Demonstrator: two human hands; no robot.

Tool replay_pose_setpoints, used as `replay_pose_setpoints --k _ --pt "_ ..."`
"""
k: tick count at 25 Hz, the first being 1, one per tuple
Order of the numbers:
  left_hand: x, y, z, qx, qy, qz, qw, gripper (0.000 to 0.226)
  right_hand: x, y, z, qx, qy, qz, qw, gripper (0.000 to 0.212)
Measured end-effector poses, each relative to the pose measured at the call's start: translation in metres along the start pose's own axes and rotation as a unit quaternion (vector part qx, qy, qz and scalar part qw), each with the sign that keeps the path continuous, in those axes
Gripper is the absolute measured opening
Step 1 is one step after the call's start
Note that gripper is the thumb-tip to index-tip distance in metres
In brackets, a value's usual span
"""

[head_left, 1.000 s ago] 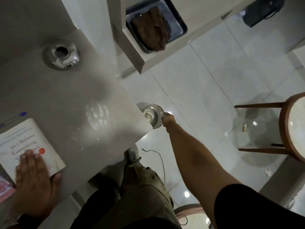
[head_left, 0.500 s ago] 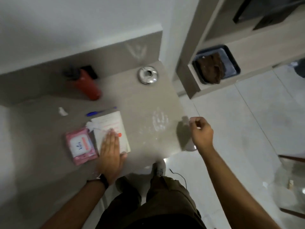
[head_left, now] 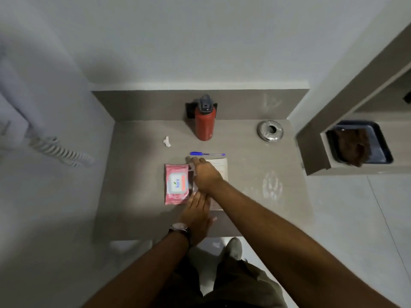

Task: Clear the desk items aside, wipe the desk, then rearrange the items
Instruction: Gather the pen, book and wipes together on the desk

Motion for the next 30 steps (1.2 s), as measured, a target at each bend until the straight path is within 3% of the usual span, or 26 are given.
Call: replay_pose_setpoints --k 4,10,13,15,20,23,30 --pt "0.000 -0.005 -0.011 0.006 -0.003 -0.016 1.000 0.082 0.020 -0.014 0.009 -0.090 -0.021 0.040 0.995 0.031" --pt "0.012 0.005 -0.005 0.003 -0.012 -0.020 1.000 0.087 -0.010 0.013 0.045 0.112 -0.010 0.201 0.973 0.020" --pt "0.037 0.026 0.018 0.023 -0.035 -0.006 0.999 0.082 -0.067 0.034 0.094 0.207 -0.024 0.291 0.934 0.017" --pt "0.056 0.038 0.045 0.041 -0.066 0.005 0.997 0.081 -0.116 0.044 0.147 0.271 -0.077 0.342 0.896 0.012" --pt "0.100 0.040 0.113 0.088 -0.119 -0.009 0.989 0.080 -0.234 0.046 0.294 0.375 -0.257 0.458 0.764 0.005" --pt "0.117 0.022 0.141 0.142 -0.134 -0.035 0.980 0.080 -0.266 0.033 0.366 0.446 -0.328 0.437 0.709 0.012" --pt "0.138 0.018 0.168 0.141 -0.140 -0.028 0.980 0.083 -0.234 -0.016 0.451 0.463 -0.420 0.284 0.727 0.025"
Point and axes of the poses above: each hand's wrist, its own x-axis towards the middle knuckle, its own y-axis out of the back of the hand, z = x × y, the point moved 1 cm from there along x, towards the middle knuckle, and after that the axes turned 10 degrees about -z, right-handed, at the moved point
